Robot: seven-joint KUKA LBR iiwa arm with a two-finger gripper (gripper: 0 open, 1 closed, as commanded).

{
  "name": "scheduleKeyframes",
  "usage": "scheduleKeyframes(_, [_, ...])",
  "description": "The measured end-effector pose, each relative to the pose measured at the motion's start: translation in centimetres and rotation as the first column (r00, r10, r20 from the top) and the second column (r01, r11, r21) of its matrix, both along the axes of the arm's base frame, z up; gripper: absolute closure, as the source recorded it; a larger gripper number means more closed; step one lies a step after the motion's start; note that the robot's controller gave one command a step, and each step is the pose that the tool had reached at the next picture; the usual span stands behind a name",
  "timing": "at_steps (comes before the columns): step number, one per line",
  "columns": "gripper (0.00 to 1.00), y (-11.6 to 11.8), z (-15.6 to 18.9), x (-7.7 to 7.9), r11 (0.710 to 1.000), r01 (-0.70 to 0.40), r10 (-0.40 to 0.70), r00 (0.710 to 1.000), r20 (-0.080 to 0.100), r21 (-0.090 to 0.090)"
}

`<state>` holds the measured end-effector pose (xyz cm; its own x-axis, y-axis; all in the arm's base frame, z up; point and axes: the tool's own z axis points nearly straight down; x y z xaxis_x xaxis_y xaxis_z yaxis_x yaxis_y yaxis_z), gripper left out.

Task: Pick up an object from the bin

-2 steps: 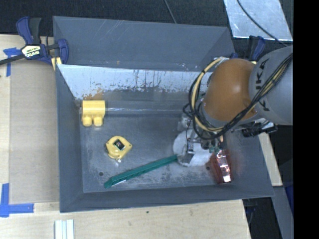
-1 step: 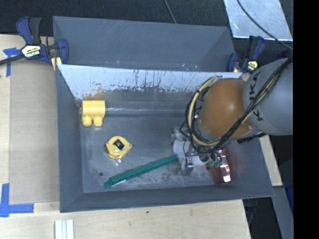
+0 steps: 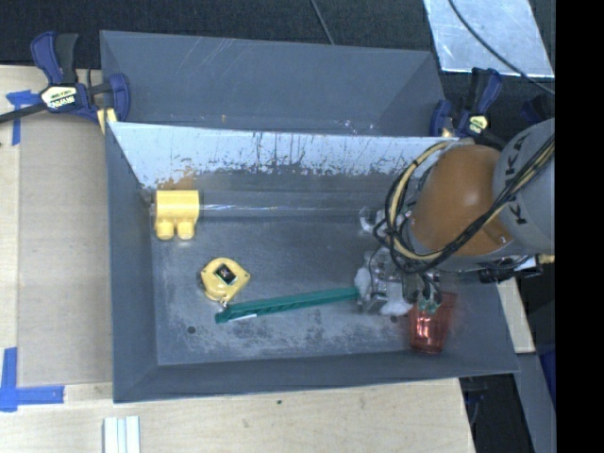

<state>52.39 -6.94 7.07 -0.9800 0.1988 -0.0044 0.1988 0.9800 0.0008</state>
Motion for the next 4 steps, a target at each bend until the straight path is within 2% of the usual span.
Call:
scheduleKeyframes(1, [1.00,0.0,0.0,0.0,1.000,0.000,0.000,1.000,0.000,0.000])
scheduleKeyframes(2, [1.00,0.5,3.2,0.2,1.000,-0.017,0.017,1.000,0.006,-0.001])
scheduleKeyframes(3, [1.00,0.4,3.1,0.2,1.000,-0.018,0.018,1.000,0.006,0.000])
scheduleKeyframes(4, [1.00,-0.5,3.0,-3.2,0.993,-0.120,0.120,0.993,0.015,-0.001])
